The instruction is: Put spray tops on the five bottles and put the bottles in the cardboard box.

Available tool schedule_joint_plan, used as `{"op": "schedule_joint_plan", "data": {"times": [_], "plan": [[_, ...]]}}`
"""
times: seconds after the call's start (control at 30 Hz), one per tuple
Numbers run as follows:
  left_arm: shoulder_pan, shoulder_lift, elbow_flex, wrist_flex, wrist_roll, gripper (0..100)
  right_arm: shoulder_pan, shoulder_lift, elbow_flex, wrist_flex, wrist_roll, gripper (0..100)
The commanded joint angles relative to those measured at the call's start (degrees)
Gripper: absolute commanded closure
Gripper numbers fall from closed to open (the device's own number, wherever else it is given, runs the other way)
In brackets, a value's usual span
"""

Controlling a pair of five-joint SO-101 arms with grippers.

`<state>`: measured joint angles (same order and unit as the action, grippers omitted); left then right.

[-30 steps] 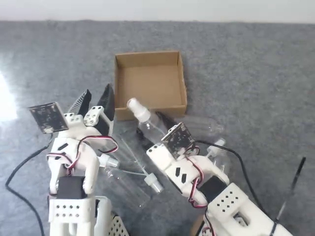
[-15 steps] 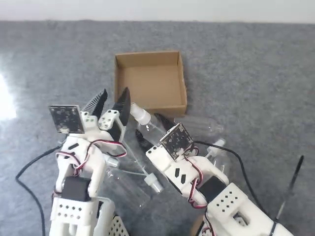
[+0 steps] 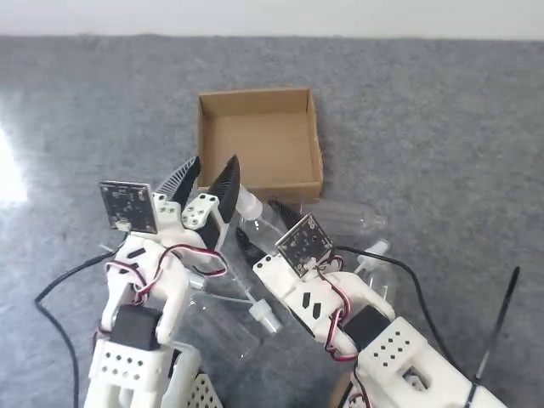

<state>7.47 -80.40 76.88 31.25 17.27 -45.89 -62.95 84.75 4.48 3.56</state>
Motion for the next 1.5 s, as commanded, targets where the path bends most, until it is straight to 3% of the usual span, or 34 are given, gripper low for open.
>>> {"op": "schedule_joint_plan", "data": {"times": [0.0,0.3,0.6,1.03,1.47], "plan": [[-0.6,0.1,-1.5,-0.9,-0.5,81,-0.7,-2.1,-2.0,-1.1,-0.3,86.9],[-5.6,0.1,-7.4,4.9,2.5,81,-0.7,-2.1,-2.0,-1.3,-0.2,86.9],[-12.1,0.1,-7.7,4.7,7.7,81,-0.4,-2.1,-2.0,-1.5,-0.2,86.9],[-11.6,0.4,-4.4,4.6,7.8,81,-0.7,-2.6,-2.0,-1.7,-0.8,86.8],[-1.8,0.6,-1.5,4.7,7.5,81,-0.7,-2.7,-2.3,-1.7,-4.9,86.8]]}}
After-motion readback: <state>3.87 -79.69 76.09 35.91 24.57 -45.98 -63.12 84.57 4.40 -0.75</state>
